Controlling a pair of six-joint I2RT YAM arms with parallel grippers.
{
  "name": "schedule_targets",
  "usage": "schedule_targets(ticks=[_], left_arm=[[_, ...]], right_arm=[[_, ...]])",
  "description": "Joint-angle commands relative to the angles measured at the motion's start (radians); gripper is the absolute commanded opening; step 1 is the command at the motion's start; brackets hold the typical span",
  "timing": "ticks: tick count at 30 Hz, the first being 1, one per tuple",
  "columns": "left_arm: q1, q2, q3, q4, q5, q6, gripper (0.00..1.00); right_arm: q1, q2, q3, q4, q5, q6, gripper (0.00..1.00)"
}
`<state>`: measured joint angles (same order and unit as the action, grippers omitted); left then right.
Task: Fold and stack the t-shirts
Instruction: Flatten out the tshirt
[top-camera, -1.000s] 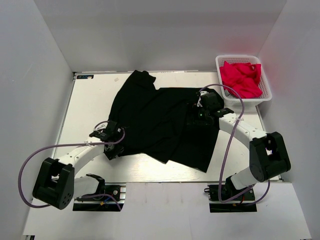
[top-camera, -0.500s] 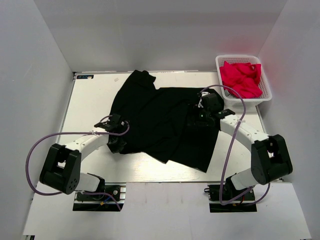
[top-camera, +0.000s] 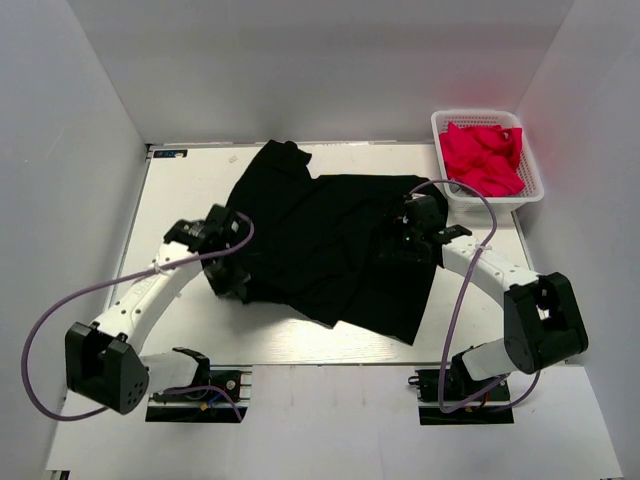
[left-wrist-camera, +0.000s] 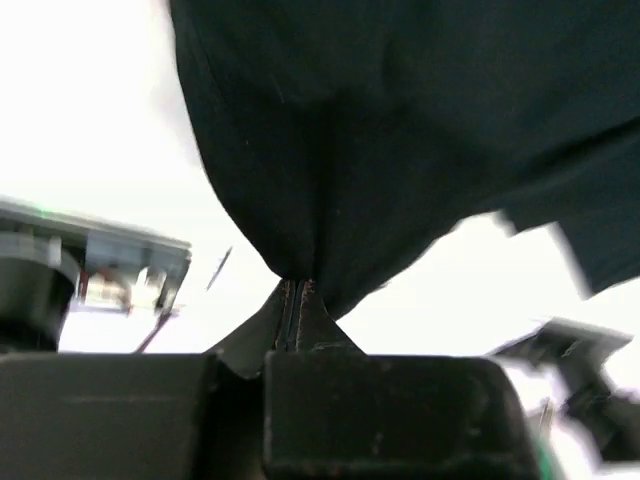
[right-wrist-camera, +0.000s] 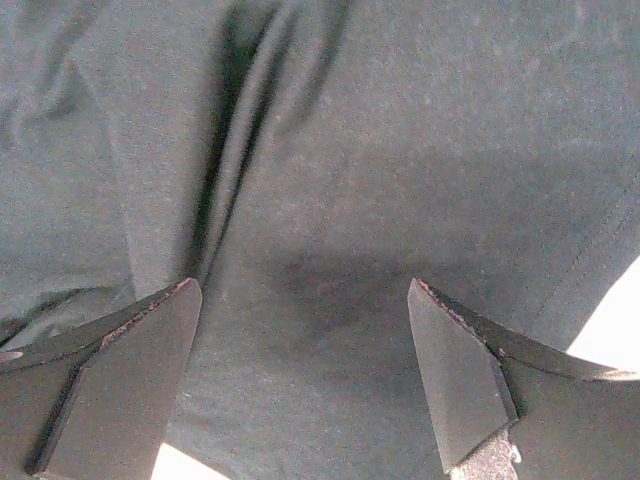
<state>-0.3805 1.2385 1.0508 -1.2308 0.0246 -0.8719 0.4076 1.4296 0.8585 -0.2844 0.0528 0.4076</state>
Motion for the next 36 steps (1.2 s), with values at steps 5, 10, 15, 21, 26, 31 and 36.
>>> schedule_targets(ticks=[5,10,15,21,26,31,36], left_arm=[[-0.006,-0.189,-0.282,-0.177,0.44,0.066,0.0],[-0.015,-0.139,-0.16,-0.167,0.424,0.138,1.0],[-0.015,-0.013,0.061,-0.02,0.279,0.203,1.0],[0.009,0.107,0.071,0.414,0.074,0.191,1.0],[0.02,0.396,0.247,0.476,-0.124,0.2,1.0],[0.069,0.727,0.487,0.452,-0.173,0.226,1.0],[0.117,0.887,0.606,0.55,-0.18,0.237,1.0]], right_arm=[[-0.01,0.046,0.011,-0.054,0.016,0.024,0.9],[-0.01,0.061,0.036,-0.046,0.013,0.013,0.9],[-0.01,0.041,0.069,-0.047,0.018,-0.016,0.9],[-0.021,0.077,0.096,-0.056,0.071,0.022,0.9],[-0.075,0.121,0.111,-0.027,0.067,0.043,0.9],[-0.116,0.209,0.142,-0.021,0.045,0.068,0.9],[-0.142,0.322,0.218,-0.067,0.071,0.051,0.9]])
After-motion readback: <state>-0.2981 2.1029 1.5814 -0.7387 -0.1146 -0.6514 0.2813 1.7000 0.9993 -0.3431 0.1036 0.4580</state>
